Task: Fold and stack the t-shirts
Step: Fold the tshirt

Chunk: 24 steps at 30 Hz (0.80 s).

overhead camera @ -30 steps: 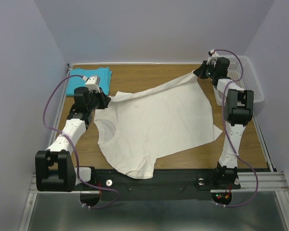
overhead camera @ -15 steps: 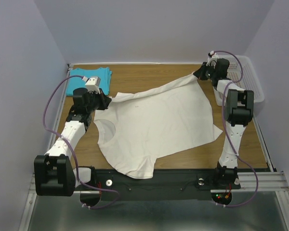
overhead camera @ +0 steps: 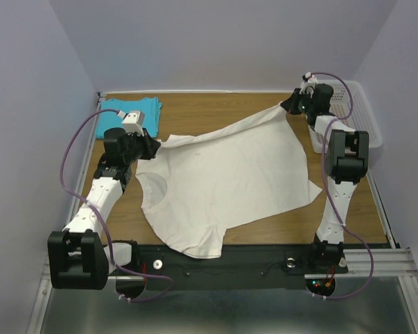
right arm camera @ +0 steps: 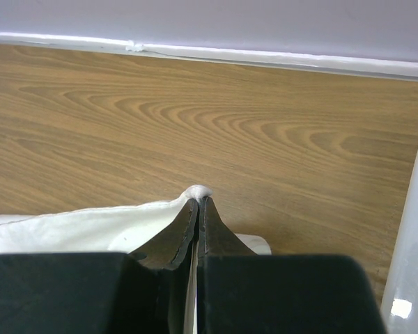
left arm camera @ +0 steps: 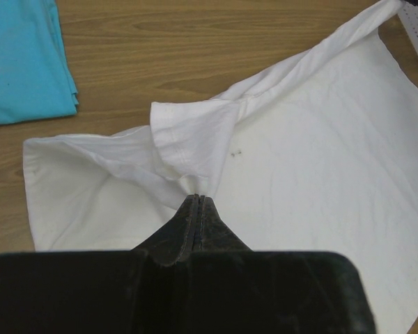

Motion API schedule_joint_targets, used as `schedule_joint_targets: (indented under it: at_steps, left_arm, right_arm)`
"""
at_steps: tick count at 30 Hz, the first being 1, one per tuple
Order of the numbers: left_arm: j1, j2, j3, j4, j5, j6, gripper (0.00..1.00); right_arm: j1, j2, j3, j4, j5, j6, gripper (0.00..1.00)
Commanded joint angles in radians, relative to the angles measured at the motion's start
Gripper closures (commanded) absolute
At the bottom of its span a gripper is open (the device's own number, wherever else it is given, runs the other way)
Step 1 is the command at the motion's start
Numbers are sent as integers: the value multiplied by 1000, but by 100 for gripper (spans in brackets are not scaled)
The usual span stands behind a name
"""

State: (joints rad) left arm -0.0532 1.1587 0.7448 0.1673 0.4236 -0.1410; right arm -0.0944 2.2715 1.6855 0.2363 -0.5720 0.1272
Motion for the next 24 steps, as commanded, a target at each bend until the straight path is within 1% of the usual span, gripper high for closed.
schedule_joint_targets:
  at_steps: [1, 24]
  left_arm:
    - [-5, -42, -15, 15, 23, 14, 100]
    - [-4, -82, -47, 8, 12, 12, 100]
  right_arm:
    - [-5, -67, -16, 75, 6, -12, 97]
    - [-13, -135, -106, 118, 17, -34, 98]
